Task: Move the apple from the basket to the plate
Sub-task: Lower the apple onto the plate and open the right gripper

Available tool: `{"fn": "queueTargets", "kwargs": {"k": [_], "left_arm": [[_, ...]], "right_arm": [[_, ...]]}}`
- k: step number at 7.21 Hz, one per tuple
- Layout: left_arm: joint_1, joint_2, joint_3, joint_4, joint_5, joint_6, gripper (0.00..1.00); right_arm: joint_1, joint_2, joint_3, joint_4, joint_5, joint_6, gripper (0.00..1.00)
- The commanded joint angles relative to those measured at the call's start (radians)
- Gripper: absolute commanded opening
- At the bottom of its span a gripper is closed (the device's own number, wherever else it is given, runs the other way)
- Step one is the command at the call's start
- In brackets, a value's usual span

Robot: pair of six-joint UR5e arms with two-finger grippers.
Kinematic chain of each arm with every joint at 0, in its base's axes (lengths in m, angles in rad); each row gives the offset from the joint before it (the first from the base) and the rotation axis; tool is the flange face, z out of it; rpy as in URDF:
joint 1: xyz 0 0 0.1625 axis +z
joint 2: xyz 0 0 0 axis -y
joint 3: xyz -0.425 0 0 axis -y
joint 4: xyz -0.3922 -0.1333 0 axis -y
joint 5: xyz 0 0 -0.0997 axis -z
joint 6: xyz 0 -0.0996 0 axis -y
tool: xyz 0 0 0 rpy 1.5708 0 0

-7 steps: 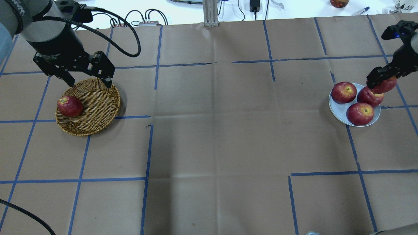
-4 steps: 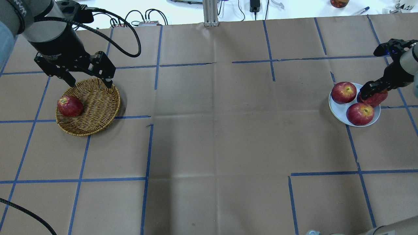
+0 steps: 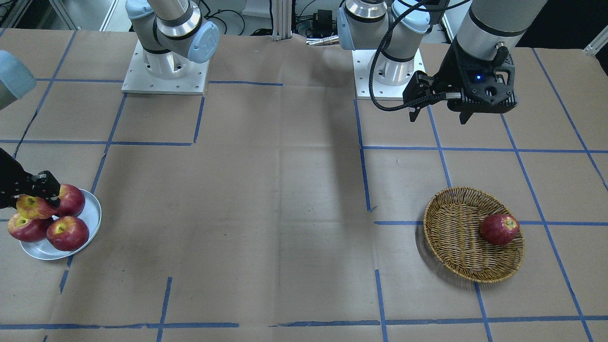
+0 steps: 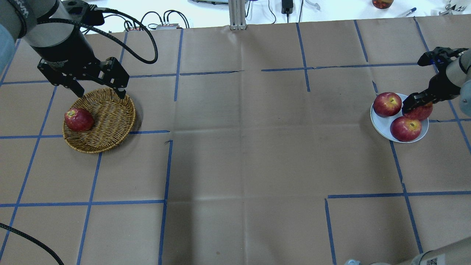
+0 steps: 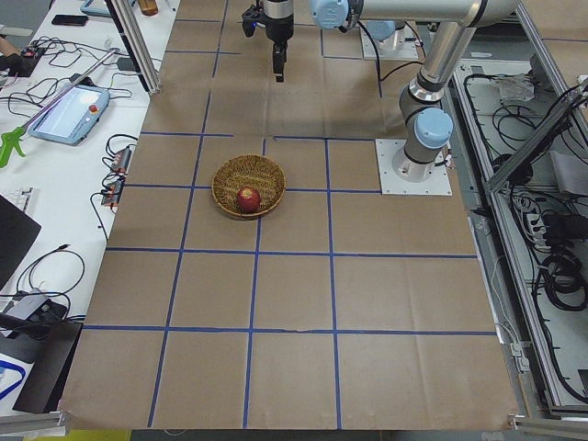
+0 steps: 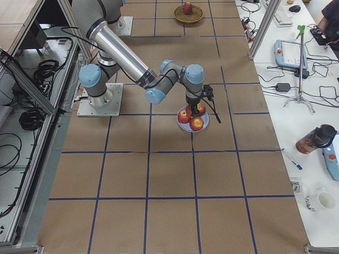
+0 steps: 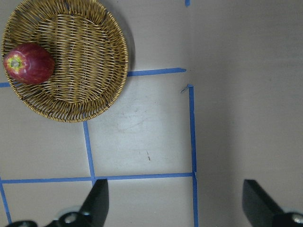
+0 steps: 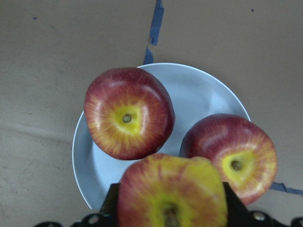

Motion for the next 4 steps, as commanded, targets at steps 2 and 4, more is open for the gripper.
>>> {"fn": "queueTargets", "kwargs": {"k": [2,4], "left_arm": [[0.001,0.0,-0.003,0.0,0.0,0.0,0.99],[0.001,0.0,-0.01,-0.001,-0.002,0.006,0.99]], "right_arm": [[0.019,-0.012,-0.071,0.012,-0.001,0.005,1.0],[0.097,-0.072,-0.135,0.107,-0.004,0.056,1.0]]}}
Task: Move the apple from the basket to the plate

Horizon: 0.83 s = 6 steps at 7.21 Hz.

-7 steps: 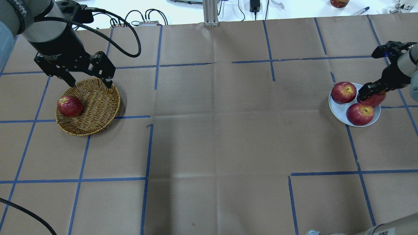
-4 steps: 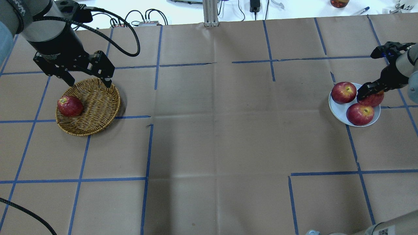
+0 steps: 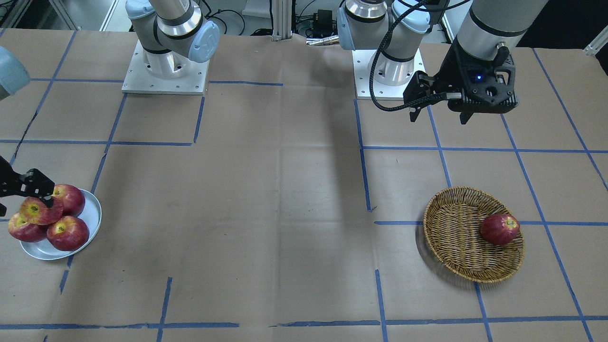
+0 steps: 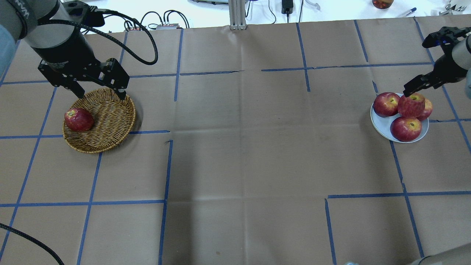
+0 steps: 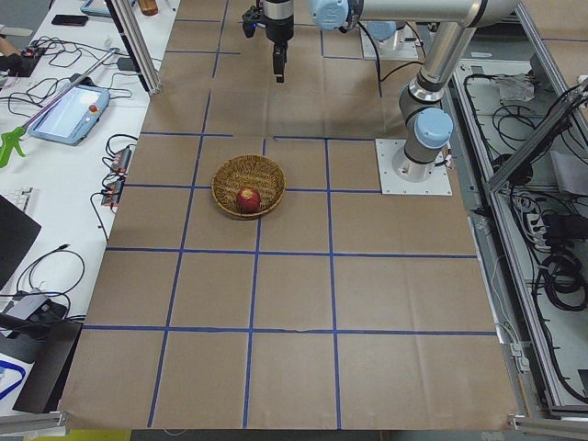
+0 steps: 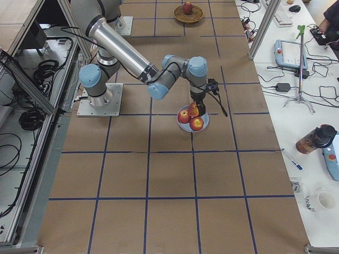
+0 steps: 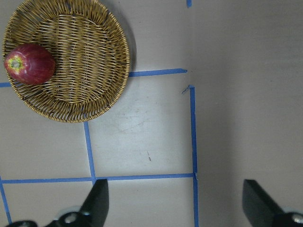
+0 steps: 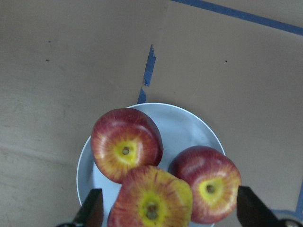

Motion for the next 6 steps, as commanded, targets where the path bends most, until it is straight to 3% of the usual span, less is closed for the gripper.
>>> {"fn": "queueTargets", "kwargs": {"k": [1,4,6], "left_arm": [[0.0,0.006,-0.004,-0.002,-0.001,0.002,0.99],[0.0,0.019,-0.003,-0.008,-0.001,-0.005,0.99],[0.0,0.003,-0.001,-0.002,-0.004,-0.01,0.99]], "right_arm": [[0.089,-0.103,-0.072,0.161,-0.007,0.14,1.0],[0.267,-0.258,-0.1,0.417,-0.019,0.524,1.0],[0.408,-0.29,-0.102,0.478,-0.092,0.704,1.0]]}}
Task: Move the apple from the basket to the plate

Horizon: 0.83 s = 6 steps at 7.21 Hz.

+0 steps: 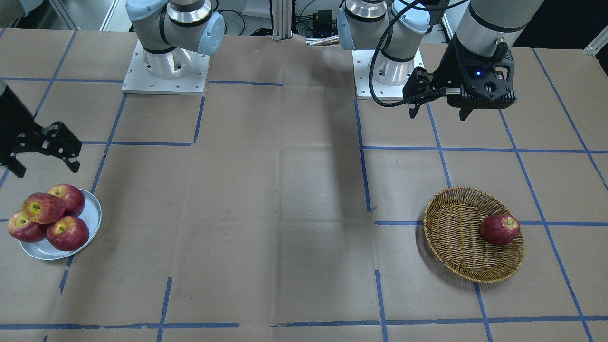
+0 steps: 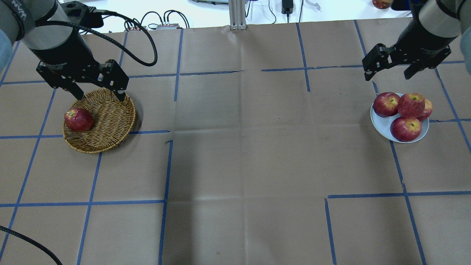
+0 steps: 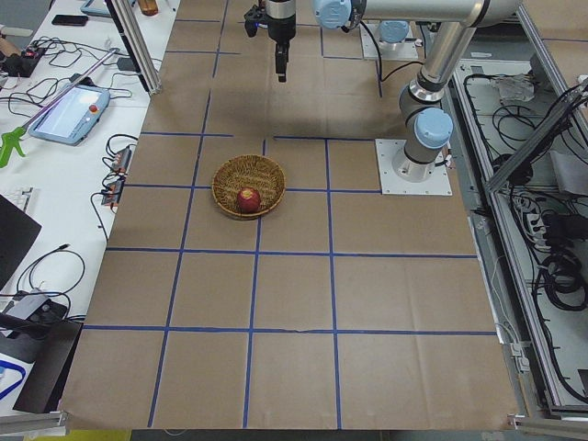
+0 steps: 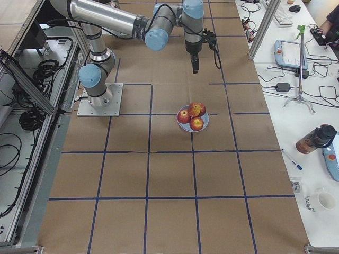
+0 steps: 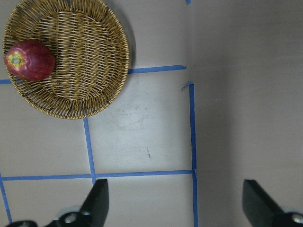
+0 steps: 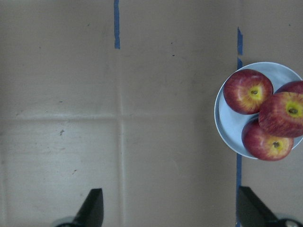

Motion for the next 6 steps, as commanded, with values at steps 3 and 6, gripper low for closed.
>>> {"fn": "queueTargets", "kwargs": {"k": [3,6], "left_arm": [[-0.002,-0.004,-0.001,0.004,0.002,-0.003,0.99],[-0.002,0.0,-0.002,0.004,0.001,-0.002,0.99]], "right_arm": [[0.134,-0.029,-0.003,0.052,-0.063,0.17,1.0],[0.165,-0.027,-0.005,0.05,-0.061,0.17,1.0]]}}
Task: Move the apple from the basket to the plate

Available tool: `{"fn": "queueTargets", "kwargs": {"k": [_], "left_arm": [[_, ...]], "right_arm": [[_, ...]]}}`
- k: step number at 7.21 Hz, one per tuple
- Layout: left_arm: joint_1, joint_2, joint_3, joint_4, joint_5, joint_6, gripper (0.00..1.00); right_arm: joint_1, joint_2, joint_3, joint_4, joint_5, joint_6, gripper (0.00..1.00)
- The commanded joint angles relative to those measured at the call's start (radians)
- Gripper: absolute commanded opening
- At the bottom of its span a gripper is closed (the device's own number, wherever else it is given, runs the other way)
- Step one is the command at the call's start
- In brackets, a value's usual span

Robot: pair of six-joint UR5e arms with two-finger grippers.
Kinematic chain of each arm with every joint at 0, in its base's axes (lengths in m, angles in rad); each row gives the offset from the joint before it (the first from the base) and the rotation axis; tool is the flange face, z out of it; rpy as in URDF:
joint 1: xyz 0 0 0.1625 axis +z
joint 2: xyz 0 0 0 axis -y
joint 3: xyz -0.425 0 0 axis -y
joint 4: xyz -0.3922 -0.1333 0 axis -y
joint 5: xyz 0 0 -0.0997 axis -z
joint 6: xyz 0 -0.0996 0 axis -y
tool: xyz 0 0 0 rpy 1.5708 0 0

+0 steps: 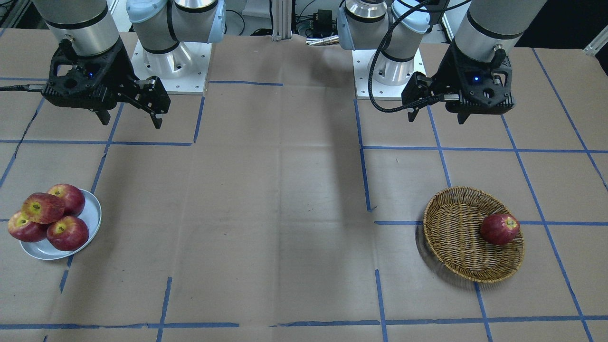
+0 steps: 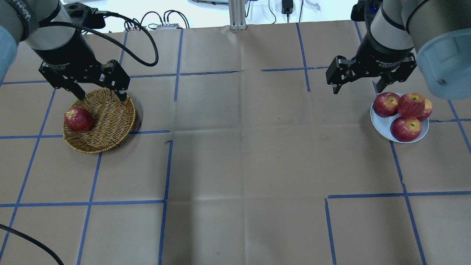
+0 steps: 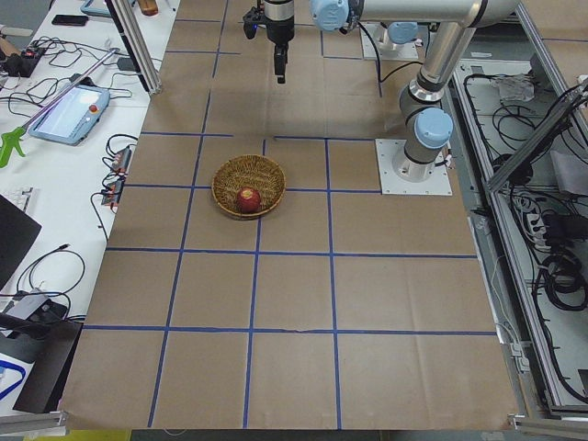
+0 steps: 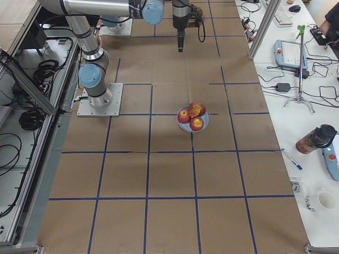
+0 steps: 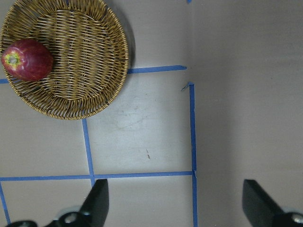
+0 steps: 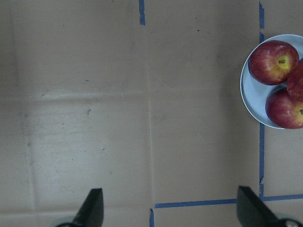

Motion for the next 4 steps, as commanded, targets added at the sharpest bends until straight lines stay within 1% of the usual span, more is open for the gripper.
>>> {"fn": "queueTargets", "kwargs": {"k": [1,4], "left_arm": [[-0.005,0.0,0.0,-0.003,0.0,0.007,0.99],[-0.031,0.007,-0.019,-0.001,-0.009,0.012,0.99]], "right_arm": [[0.008,0.0,-0.001,-0.001,-0.001,0.0,1.0],[0.008,0.005,0.0,-0.002,-0.003,-0.004,1.0]]}}
